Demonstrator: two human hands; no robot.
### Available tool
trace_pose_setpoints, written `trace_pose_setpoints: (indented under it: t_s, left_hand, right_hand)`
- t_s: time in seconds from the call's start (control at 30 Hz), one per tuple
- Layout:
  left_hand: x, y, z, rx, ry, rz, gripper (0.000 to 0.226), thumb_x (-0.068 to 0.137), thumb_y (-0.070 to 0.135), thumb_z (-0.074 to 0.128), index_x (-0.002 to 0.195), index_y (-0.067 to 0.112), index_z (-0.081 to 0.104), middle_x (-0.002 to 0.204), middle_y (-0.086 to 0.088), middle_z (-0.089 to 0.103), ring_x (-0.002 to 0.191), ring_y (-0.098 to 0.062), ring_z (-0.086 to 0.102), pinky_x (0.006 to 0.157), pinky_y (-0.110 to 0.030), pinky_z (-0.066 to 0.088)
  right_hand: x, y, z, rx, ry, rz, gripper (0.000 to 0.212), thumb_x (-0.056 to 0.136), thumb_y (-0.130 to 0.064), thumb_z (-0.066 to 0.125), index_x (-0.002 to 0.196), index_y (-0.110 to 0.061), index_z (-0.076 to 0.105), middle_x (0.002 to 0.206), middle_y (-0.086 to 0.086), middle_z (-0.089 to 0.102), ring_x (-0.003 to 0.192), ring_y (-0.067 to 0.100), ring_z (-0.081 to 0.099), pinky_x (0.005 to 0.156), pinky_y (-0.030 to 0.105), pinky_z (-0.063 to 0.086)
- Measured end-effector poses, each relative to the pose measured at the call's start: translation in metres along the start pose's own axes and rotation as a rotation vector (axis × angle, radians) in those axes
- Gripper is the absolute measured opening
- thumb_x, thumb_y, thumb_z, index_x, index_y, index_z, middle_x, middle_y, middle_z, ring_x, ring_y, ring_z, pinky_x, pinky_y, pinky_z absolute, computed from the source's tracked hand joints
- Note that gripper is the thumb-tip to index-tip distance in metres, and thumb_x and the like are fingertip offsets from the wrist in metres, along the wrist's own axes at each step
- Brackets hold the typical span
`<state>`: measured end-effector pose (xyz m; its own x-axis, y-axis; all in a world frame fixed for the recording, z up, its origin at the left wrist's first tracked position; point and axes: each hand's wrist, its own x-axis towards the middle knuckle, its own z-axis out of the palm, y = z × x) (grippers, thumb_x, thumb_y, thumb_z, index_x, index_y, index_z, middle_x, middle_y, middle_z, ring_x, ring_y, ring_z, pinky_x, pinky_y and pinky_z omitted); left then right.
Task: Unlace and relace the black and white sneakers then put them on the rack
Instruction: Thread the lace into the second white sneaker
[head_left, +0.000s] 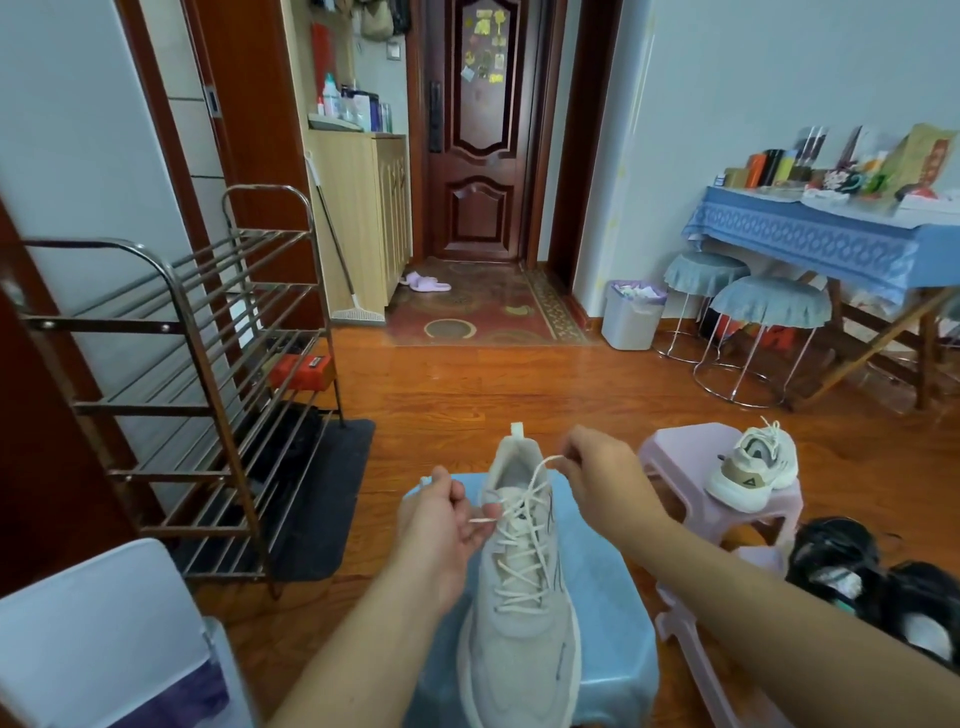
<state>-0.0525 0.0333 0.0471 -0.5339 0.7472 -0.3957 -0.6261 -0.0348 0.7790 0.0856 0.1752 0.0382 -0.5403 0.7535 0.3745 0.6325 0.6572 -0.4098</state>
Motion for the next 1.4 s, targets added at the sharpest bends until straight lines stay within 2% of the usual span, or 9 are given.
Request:
trace_pose_setpoints:
  t_s: [0.1, 0.3, 0.53, 0.63, 0.83, 0.93, 1.07, 1.23, 1.4]
  left_hand:
    - [0.001, 0.0, 0.002, 0.465, -0.048, 0.198, 0.045, 0.111, 0.035, 0.035, 0.073, 0.014, 0.045, 0.044, 0.006, 0.042, 0.05, -0.014, 0.051, 0.069, -0.033, 0.046]
    - [-0.001, 0.004, 0.018, 1.093, -0.133, 0.405, 0.015, 0.098, 0.036, 0.049, 0.105, 0.023, 0.045, 0.086, 0.001, 0.062, 0.074, -0.02, 0.06, 0.06, -0.034, 0.041]
    - [0.008, -0.004, 0.03, 1.394, -0.155, 0.62, 0.031, 0.103, 0.023, 0.033, 0.107, 0.021, 0.063, 0.099, 0.001, 0.064, 0.107, -0.024, 0.053, 0.094, -0.044, 0.04]
    - [0.01, -0.004, 0.031, 1.356, -0.132, 0.56, 0.034, 0.107, 0.029, 0.032, 0.084, 0.024, 0.056, 0.078, 0.009, 0.053, 0.104, -0.019, 0.046, 0.101, -0.042, 0.032]
    - [0.019, 0.003, 0.024, 0.994, -0.169, 0.337, 0.054, 0.104, 0.044, 0.048, 0.053, 0.029, 0.06, 0.046, 0.013, 0.045, 0.055, -0.016, 0.044, 0.068, -0.036, 0.034]
    - [0.019, 0.004, 0.025, 0.996, -0.162, 0.343, 0.054, 0.103, 0.045, 0.048, 0.054, 0.023, 0.053, 0.047, 0.013, 0.044, 0.056, -0.018, 0.043, 0.068, -0.036, 0.033]
    - [0.017, 0.006, 0.022, 0.942, -0.187, 0.33, 0.048, 0.104, 0.042, 0.049, 0.071, 0.015, 0.069, 0.06, 0.005, 0.057, 0.063, -0.017, 0.049, 0.066, -0.033, 0.037]
    - [0.017, 0.013, 0.012, 0.888, -0.341, 0.332, 0.025, 0.096, 0.028, 0.069, 0.073, 0.017, 0.074, 0.078, -0.009, 0.07, 0.073, -0.014, 0.054, 0.072, -0.03, 0.041]
    - [0.016, 0.02, 0.009, 0.903, -0.369, 0.318, 0.013, 0.083, 0.002, 0.079, 0.082, 0.015, 0.078, 0.076, 0.0, 0.069, 0.071, -0.008, 0.059, 0.066, -0.018, 0.046]
  right_hand:
    - [0.0, 0.003, 0.006, -0.24, 0.073, -0.223, 0.03, 0.082, 0.006, 0.066, 0.082, -0.018, 0.047, 0.079, -0.002, 0.052, 0.061, 0.019, 0.044, 0.051, 0.032, 0.033]
    - [0.003, -0.024, -0.017, 0.134, 0.146, -0.254, 0.016, 0.088, -0.01, 0.068, 0.085, -0.023, 0.058, 0.082, -0.017, 0.05, 0.072, 0.002, 0.05, 0.064, 0.022, 0.041]
    - [0.005, -0.045, -0.028, 0.195, -0.274, -0.051, 0.021, 0.097, -0.049, 0.054, 0.093, -0.035, 0.068, 0.087, -0.012, 0.067, 0.08, 0.003, 0.057, 0.072, 0.027, 0.045]
    - [-0.002, -0.04, -0.03, 0.236, -0.286, -0.007, 0.033, 0.1, -0.045, 0.05, 0.071, -0.034, 0.061, 0.07, -0.006, 0.065, 0.066, 0.007, 0.059, 0.066, 0.031, 0.048]
    - [-0.01, -0.021, -0.022, 0.401, -0.312, 0.084, 0.012, 0.088, -0.025, 0.076, 0.094, -0.035, 0.074, 0.085, -0.009, 0.073, 0.078, 0.008, 0.067, 0.076, 0.03, 0.057]
    - [-0.016, -0.022, -0.018, 0.296, -0.119, 0.039, 0.014, 0.086, -0.016, 0.078, 0.094, -0.027, 0.078, 0.077, -0.018, 0.066, 0.074, 0.0, 0.061, 0.066, 0.012, 0.045]
    - [-0.012, -0.014, -0.033, 0.119, 0.034, 0.192, 0.012, 0.09, -0.013, 0.071, 0.087, -0.024, 0.075, 0.079, -0.014, 0.067, 0.072, 0.004, 0.06, 0.064, 0.02, 0.045]
    - [-0.007, -0.003, -0.069, 0.099, -0.607, 0.282, 0.007, 0.092, -0.024, 0.072, 0.092, -0.027, 0.078, 0.092, -0.013, 0.074, 0.09, 0.006, 0.068, 0.08, 0.024, 0.054]
    - [0.004, -0.029, -0.033, 0.401, -0.463, 0.089, 0.026, 0.093, -0.007, 0.067, 0.106, -0.027, 0.077, 0.098, -0.014, 0.074, 0.09, -0.003, 0.066, 0.079, 0.015, 0.051]
